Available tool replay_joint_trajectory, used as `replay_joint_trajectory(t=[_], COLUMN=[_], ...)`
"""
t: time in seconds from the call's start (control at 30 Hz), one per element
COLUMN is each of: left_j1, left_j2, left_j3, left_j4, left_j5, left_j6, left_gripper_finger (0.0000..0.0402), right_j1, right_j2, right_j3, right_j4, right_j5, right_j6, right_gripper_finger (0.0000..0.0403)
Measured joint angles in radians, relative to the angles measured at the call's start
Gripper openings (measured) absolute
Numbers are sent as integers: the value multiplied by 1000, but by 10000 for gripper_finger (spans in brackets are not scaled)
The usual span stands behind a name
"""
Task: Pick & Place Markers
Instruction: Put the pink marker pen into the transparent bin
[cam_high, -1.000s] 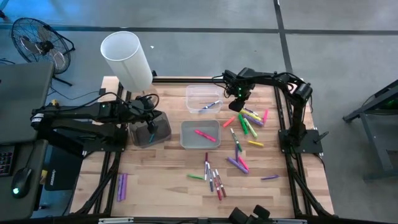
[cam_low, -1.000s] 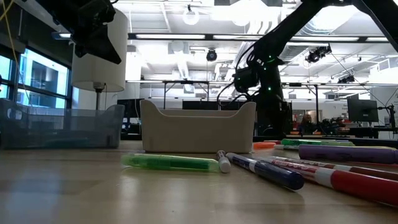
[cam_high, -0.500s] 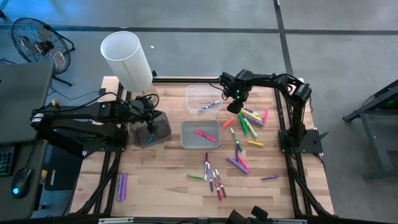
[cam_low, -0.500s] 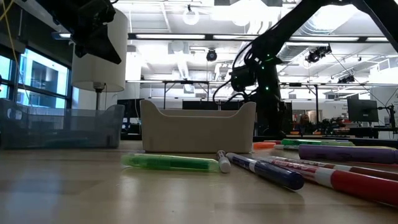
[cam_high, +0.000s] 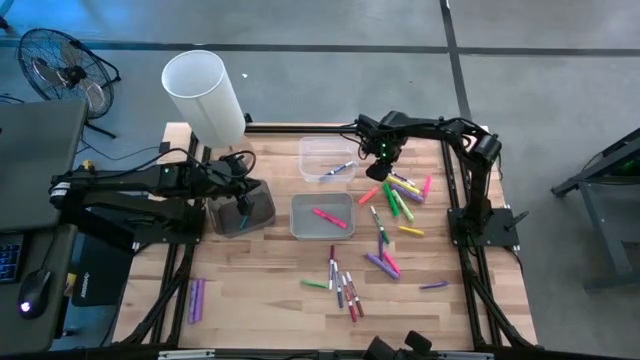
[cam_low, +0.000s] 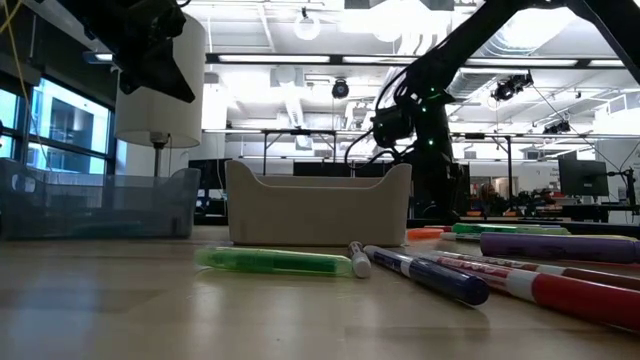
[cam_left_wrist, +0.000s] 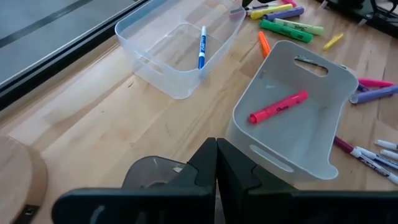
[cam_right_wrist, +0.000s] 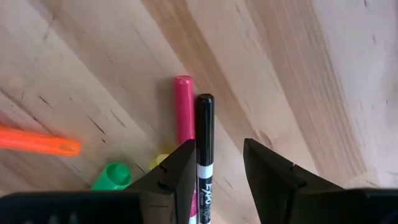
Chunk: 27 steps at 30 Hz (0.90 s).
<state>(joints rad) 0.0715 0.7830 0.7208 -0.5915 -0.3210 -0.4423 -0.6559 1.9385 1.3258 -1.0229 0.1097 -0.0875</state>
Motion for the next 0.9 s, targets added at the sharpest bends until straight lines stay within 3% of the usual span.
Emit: replay_joint_trajectory(t=[0.17,0.3,0.53,0.9], left_j1=[0,0,0,0], left_j2=[0,0,0,0], left_j3=[0,0,0,0], left_j4=[0,0,0,-2], left_j5=[0,0,0,-1], left_j6=[-8,-8,-8,-8], left_gripper_finger=[1,1,1,1], right_j1=[0,0,0,0], right_j2=[0,0,0,-11], right_j3=[0,0,-4,-190], right_j4=[-5,-4,-8,116], right_j5=[-52,-14,-41,-12], right_j6=[9,31,30,65], right_gripper_finger=[124,124,124,124])
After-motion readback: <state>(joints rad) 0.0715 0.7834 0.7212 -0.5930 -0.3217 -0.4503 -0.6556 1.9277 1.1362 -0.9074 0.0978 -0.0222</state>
